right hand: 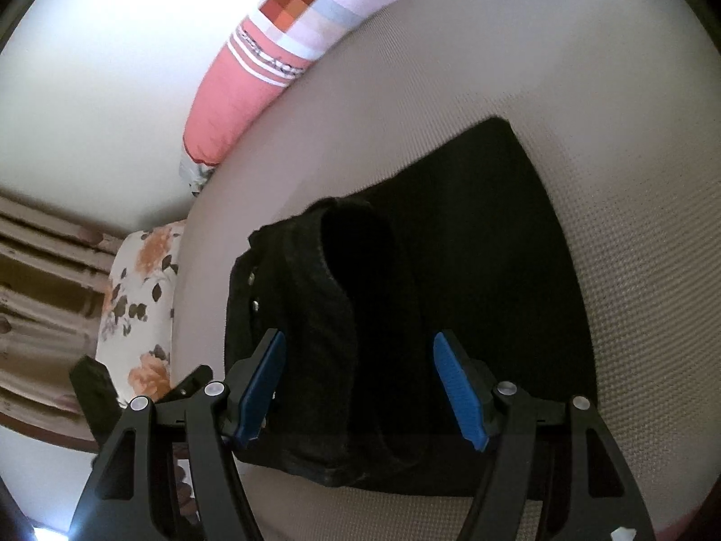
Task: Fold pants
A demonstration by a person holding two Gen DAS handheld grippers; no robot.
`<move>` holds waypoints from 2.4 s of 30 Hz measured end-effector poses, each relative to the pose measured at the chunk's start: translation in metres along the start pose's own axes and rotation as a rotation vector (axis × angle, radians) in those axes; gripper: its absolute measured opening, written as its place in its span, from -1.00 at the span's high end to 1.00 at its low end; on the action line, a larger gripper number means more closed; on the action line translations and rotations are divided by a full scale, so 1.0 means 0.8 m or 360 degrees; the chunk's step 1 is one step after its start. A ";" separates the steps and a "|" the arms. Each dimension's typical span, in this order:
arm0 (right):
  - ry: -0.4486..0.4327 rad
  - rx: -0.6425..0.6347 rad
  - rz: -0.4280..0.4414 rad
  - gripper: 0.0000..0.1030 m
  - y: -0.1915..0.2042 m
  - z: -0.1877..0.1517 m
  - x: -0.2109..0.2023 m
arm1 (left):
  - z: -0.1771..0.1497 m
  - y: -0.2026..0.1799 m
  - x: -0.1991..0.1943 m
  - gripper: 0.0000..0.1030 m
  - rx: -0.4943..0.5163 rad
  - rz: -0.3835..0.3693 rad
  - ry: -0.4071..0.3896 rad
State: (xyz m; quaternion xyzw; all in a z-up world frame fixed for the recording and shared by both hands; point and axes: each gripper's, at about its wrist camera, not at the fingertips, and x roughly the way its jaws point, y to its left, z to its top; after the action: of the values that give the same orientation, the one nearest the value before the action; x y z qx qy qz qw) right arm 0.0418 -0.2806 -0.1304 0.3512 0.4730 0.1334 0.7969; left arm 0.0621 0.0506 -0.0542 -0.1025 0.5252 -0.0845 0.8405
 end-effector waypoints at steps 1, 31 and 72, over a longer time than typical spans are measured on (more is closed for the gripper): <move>0.0018 0.0002 0.0010 -0.28 -0.003 0.001 0.002 | -0.002 0.002 0.002 -0.24 -0.0008 -0.0006 0.0010; -0.0069 -0.0349 0.0166 0.81 0.069 0.034 -0.014 | 0.008 0.009 0.025 -0.36 -0.0043 0.0050 -0.0044; -0.0178 -0.0127 -0.0427 0.41 -0.020 -0.033 -0.075 | -0.041 -0.089 0.057 -0.36 0.0416 0.0026 0.0066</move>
State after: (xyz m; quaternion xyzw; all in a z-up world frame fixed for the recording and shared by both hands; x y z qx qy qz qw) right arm -0.0136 -0.3132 -0.1099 0.2597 0.4648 0.0247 0.8461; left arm 0.0498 -0.0323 -0.0891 0.0139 0.5277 -0.1474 0.8364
